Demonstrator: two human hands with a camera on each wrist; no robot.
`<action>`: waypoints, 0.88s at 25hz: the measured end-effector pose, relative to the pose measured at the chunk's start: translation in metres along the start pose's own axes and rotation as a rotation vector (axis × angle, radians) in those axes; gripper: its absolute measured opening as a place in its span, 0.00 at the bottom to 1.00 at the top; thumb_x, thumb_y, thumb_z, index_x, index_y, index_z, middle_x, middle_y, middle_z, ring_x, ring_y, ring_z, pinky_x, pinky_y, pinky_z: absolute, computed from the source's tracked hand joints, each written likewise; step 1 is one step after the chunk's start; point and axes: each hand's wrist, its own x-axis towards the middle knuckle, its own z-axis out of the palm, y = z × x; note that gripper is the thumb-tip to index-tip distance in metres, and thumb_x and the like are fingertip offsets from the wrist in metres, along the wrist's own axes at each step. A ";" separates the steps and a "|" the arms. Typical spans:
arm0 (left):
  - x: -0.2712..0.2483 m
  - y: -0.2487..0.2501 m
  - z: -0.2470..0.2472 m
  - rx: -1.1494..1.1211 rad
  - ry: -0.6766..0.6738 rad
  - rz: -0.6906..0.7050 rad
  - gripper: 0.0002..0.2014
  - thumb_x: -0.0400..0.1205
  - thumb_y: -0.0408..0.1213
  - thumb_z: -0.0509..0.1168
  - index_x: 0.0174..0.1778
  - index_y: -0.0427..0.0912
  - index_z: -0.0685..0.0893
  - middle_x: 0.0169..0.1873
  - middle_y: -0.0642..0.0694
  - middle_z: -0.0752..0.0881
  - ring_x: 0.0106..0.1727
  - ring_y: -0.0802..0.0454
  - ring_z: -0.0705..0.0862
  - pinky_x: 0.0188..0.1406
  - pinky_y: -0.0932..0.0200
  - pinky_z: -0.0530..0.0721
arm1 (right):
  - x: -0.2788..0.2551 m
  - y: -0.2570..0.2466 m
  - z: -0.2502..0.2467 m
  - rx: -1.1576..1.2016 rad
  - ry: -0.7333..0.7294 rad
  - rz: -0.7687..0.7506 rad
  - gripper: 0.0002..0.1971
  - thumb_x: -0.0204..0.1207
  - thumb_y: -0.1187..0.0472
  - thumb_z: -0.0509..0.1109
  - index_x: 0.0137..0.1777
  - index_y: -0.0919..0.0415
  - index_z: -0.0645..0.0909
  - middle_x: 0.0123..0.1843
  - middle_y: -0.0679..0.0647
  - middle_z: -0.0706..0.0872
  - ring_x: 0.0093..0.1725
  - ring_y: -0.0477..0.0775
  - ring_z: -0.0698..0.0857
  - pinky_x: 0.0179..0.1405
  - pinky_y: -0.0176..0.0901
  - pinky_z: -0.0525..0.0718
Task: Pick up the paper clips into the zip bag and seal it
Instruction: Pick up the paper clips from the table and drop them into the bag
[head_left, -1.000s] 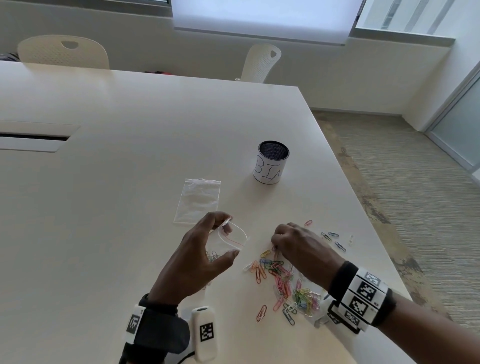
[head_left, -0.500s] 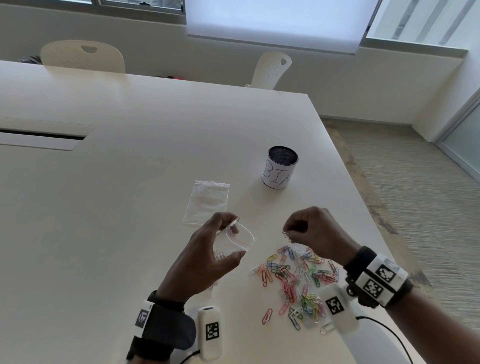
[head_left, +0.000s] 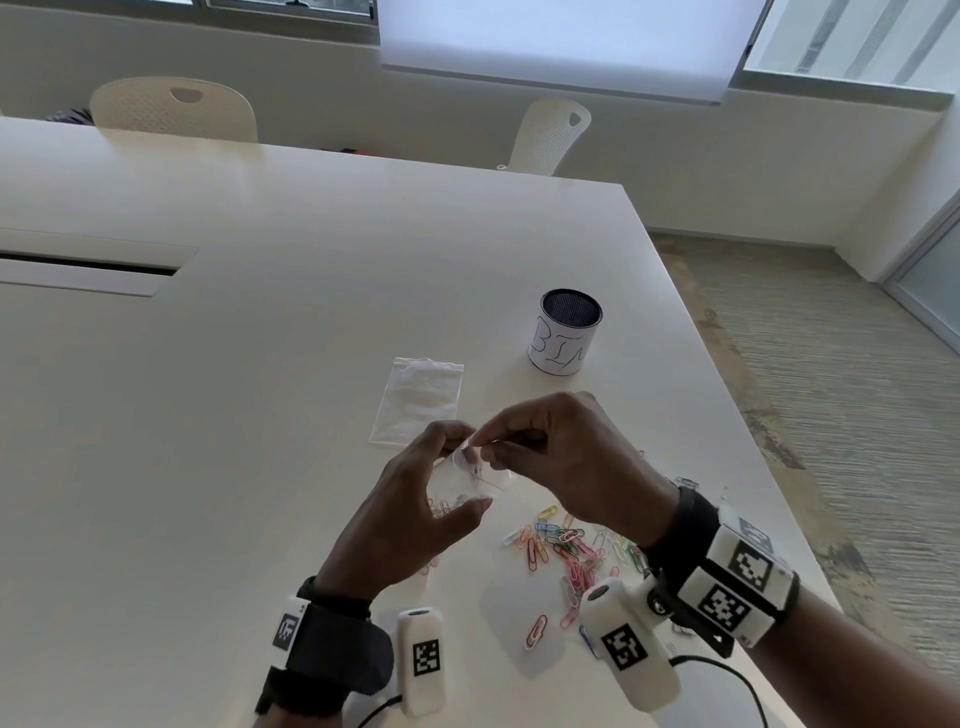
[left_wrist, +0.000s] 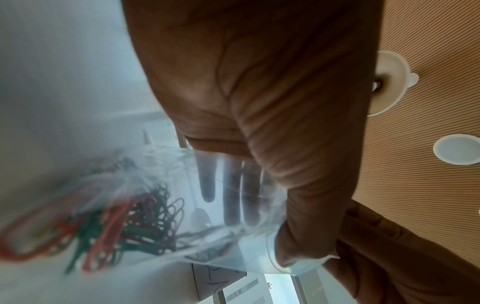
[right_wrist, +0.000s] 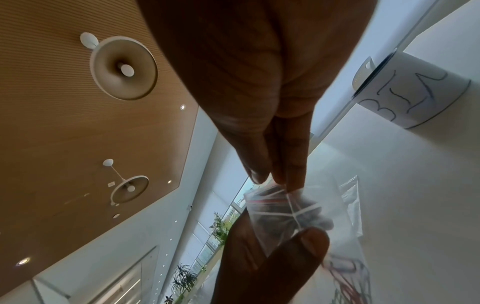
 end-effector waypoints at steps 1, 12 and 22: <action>0.000 0.000 0.000 0.007 0.004 -0.002 0.28 0.78 0.39 0.80 0.71 0.57 0.76 0.59 0.66 0.86 0.64 0.65 0.85 0.60 0.78 0.76 | 0.000 0.001 -0.003 -0.011 0.024 -0.017 0.06 0.78 0.65 0.82 0.53 0.57 0.96 0.43 0.46 0.97 0.43 0.40 0.95 0.51 0.39 0.94; 0.000 -0.003 0.001 -0.001 -0.002 0.017 0.29 0.78 0.39 0.80 0.73 0.54 0.77 0.58 0.63 0.86 0.66 0.60 0.86 0.66 0.76 0.75 | -0.030 0.074 -0.003 -0.377 -0.374 0.035 0.17 0.79 0.48 0.78 0.67 0.47 0.86 0.70 0.42 0.83 0.66 0.39 0.81 0.69 0.35 0.82; -0.001 -0.003 0.000 -0.029 0.003 -0.001 0.29 0.78 0.36 0.80 0.72 0.55 0.78 0.57 0.62 0.87 0.66 0.58 0.87 0.65 0.76 0.76 | -0.048 0.098 -0.019 -0.557 -0.258 -0.007 0.13 0.80 0.44 0.76 0.60 0.46 0.87 0.65 0.41 0.84 0.62 0.38 0.80 0.63 0.37 0.84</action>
